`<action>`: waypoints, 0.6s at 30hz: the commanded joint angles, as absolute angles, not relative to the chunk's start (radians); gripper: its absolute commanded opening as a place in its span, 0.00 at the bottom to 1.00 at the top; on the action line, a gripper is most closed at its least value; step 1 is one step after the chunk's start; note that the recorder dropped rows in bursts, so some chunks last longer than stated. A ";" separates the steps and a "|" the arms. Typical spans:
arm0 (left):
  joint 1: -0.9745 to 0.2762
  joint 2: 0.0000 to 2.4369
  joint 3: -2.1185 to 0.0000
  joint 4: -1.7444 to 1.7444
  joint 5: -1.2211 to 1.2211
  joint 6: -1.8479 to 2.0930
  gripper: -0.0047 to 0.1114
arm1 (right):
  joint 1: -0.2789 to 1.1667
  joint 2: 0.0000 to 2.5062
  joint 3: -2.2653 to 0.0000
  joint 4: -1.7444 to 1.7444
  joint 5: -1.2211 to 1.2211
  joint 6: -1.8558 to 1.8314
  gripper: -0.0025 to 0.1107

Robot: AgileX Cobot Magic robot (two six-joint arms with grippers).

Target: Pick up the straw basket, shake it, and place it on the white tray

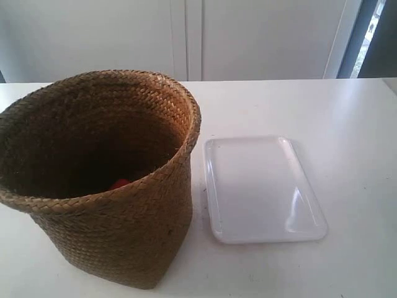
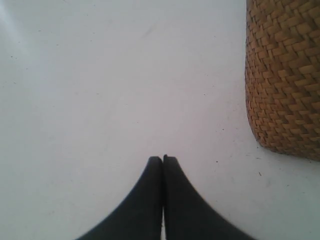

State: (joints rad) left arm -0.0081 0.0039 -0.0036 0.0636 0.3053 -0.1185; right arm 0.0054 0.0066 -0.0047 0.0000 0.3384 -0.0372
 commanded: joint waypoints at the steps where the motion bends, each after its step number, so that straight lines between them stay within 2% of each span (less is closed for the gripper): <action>1: -0.005 0.000 0.000 0.072 0.308 -0.089 0.04 | 0.000 0.000 0.000 -0.006 0.335 -0.047 0.02; 13: -0.005 0.000 0.000 0.072 0.270 -0.036 0.04 | 0.000 0.000 0.000 -0.068 0.324 -0.049 0.02; 18: -0.005 0.000 0.000 0.087 0.080 0.062 0.04 | 0.000 0.000 0.000 -0.083 0.105 -0.047 0.02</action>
State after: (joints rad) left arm -0.0081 0.0039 -0.0036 0.0754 0.1737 -0.0080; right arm 0.0054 0.0066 -0.0047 -0.0678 0.2271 -0.0408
